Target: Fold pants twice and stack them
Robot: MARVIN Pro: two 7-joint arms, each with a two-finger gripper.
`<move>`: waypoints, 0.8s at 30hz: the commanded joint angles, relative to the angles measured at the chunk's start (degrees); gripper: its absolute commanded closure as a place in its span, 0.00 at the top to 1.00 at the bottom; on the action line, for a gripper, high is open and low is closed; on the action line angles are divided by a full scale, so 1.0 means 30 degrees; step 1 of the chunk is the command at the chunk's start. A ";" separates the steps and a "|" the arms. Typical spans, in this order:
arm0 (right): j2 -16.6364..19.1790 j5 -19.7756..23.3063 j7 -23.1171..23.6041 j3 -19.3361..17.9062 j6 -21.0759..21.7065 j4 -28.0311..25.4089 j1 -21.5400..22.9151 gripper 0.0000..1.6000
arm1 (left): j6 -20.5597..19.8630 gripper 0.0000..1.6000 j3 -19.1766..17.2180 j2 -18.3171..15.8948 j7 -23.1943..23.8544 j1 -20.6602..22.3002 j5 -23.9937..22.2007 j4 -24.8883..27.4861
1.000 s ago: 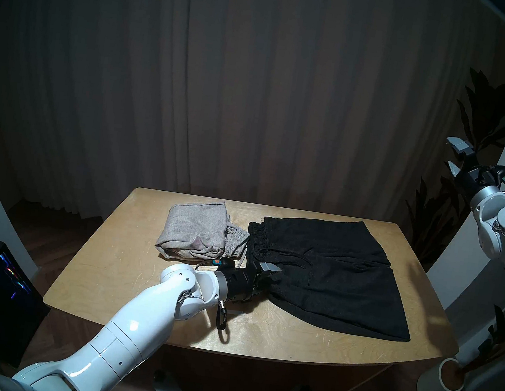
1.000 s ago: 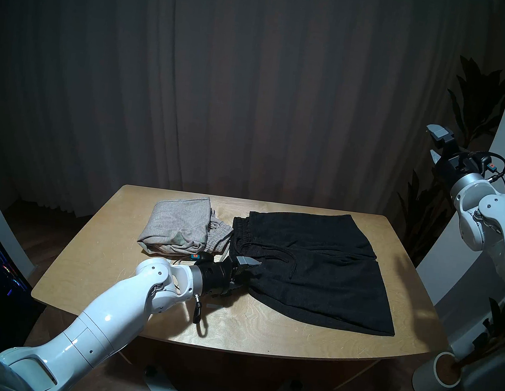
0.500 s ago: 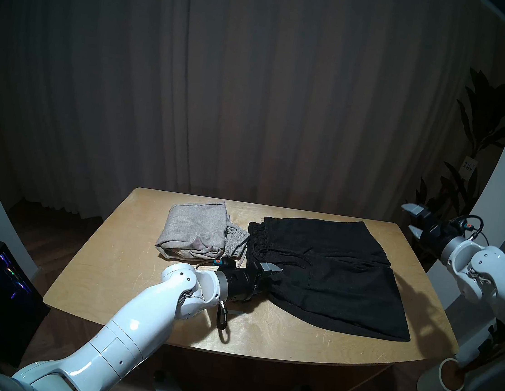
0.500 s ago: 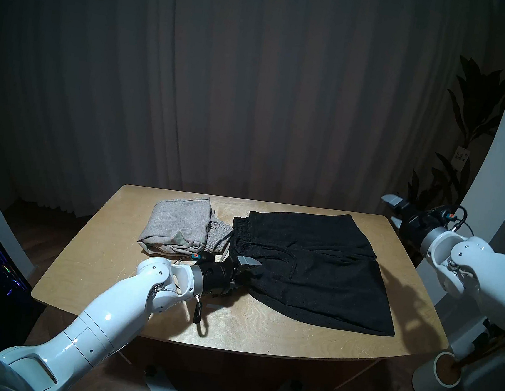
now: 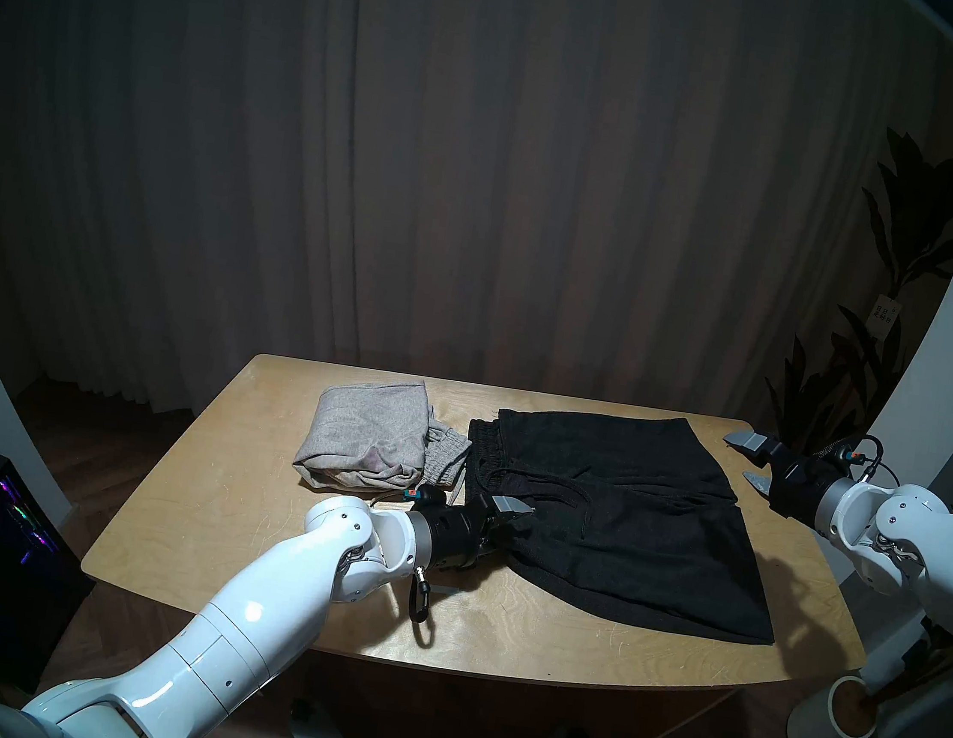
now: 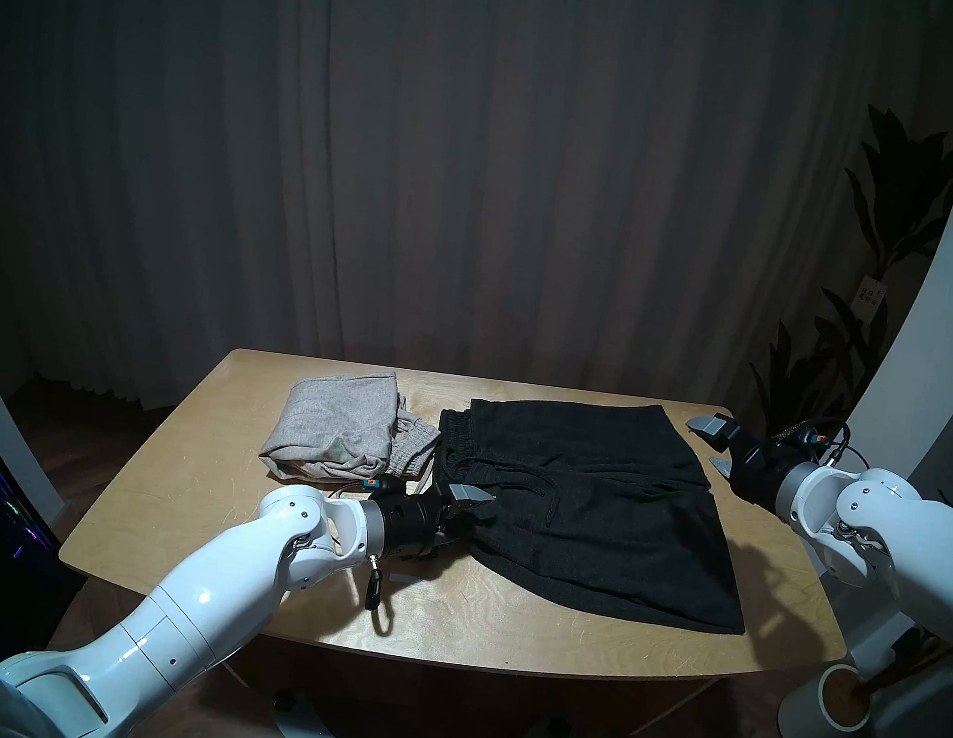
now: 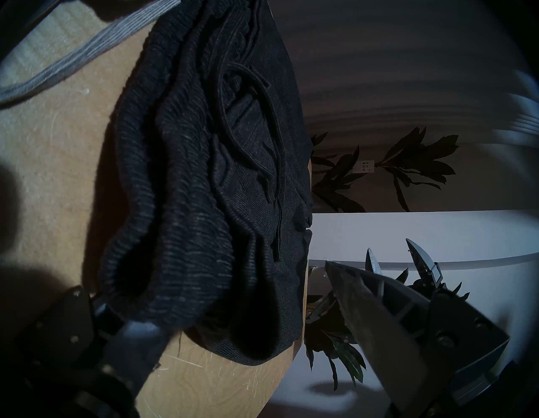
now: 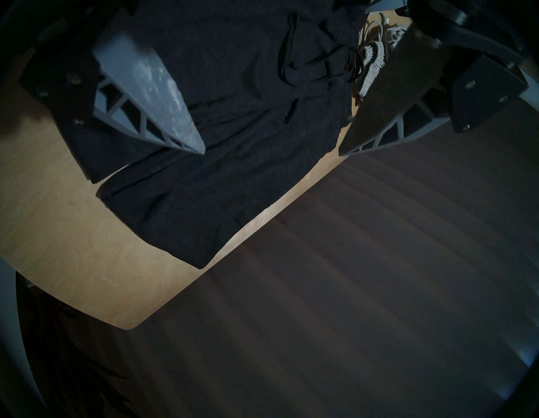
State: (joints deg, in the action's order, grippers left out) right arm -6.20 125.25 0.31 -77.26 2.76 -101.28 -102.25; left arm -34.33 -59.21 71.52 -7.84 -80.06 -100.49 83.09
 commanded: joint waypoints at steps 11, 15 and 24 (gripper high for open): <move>0.0080 -0.0553 -0.0597 -0.0660 0.2778 0.0475 0.0307 1.00 | -0.0028 1.00 0.0382 0.0064 -0.0131 -0.0060 0.0198 -0.0314; 0.0080 -0.0660 -0.0810 -0.0775 0.3228 0.0738 0.0356 1.00 | -0.0016 1.00 0.0408 0.0075 -0.0135 -0.0028 0.0216 -0.0319; 0.0080 -0.0966 -0.1155 -0.0965 0.4729 0.1316 0.0404 1.00 | 0.0008 1.00 0.0447 0.0111 -0.0130 0.0041 0.0254 -0.0314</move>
State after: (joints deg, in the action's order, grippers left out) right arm -6.19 122.53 -3.50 -78.79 14.98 -97.74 -101.71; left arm -34.17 -58.64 71.63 -7.92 -79.62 -100.11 82.95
